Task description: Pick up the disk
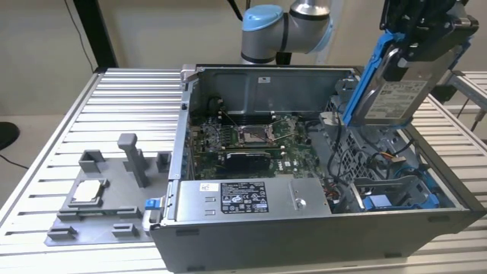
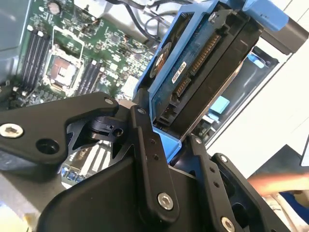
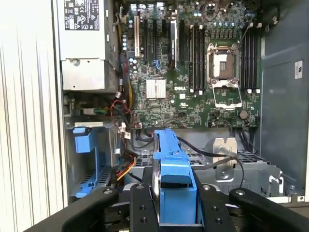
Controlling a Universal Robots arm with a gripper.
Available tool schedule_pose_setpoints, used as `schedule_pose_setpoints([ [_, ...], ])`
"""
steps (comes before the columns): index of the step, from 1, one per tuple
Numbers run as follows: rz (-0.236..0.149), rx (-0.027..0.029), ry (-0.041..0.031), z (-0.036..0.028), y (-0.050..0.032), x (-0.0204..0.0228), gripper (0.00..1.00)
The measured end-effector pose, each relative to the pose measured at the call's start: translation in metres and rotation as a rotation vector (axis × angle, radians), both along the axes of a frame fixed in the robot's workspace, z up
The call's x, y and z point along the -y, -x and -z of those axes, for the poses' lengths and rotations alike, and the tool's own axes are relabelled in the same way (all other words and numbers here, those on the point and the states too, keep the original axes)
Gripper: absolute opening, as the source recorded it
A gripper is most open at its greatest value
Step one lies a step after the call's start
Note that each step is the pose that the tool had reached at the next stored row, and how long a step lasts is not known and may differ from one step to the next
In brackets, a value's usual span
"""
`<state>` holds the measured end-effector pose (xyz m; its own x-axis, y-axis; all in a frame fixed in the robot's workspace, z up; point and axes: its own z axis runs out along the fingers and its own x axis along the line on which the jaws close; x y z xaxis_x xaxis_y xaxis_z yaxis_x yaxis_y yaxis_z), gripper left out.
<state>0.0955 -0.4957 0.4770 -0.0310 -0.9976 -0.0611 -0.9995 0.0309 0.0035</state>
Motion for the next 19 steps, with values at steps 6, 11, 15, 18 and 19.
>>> schedule_pose_setpoints([
  [6,0.003,-0.0023,0.0001,0.0,-0.0014,0.0148,0.0],
  [11,0.008,-0.004,0.0001,-0.0005,-0.0021,0.0255,0.0],
  [15,0.01,-0.0045,0.0,-0.0032,-0.0026,0.0336,0.0],
  [18,0.012,-0.0048,0.0004,-0.0068,-0.0026,0.0389,0.0],
  [19,0.012,-0.0048,0.0006,-0.0077,-0.0027,0.0409,0.0],
])
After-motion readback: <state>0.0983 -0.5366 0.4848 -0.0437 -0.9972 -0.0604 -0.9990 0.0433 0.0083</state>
